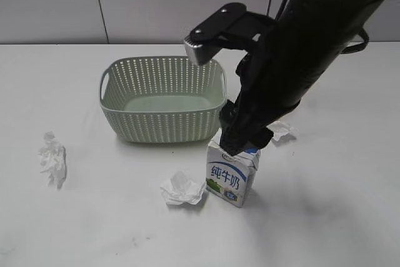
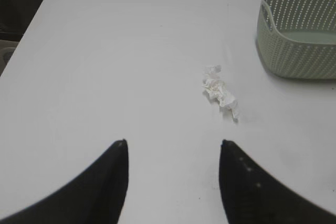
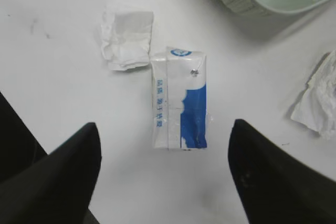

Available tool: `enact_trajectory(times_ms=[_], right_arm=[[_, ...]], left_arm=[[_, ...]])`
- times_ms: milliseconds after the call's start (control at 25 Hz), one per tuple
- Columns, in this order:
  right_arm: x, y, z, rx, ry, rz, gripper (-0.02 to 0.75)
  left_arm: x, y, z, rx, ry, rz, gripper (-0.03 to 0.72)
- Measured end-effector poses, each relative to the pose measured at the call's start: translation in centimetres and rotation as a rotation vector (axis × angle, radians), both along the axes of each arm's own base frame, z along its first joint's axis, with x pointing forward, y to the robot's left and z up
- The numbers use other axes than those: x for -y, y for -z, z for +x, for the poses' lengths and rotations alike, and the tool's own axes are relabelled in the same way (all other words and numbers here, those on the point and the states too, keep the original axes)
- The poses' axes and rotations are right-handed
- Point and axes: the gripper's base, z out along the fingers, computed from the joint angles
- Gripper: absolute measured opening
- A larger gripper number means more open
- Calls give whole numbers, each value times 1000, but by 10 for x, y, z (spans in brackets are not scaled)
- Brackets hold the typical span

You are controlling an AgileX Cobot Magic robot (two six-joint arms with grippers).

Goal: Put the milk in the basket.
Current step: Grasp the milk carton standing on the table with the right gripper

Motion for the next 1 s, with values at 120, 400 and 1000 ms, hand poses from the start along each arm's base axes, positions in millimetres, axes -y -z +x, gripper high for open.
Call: enact_trajectory(times_ms=[120,400,1000], right_arm=[[-2,12,3,-24,-3,-30,648],[-8,36,10,-67,-4,-71,673],[-24,88,29,-113,-5,-130,641]], left_arm=[[0,0,0,0,0,0,426],[0,0,0,0,0,0,426],[0,0,0,0,0,0,426]])
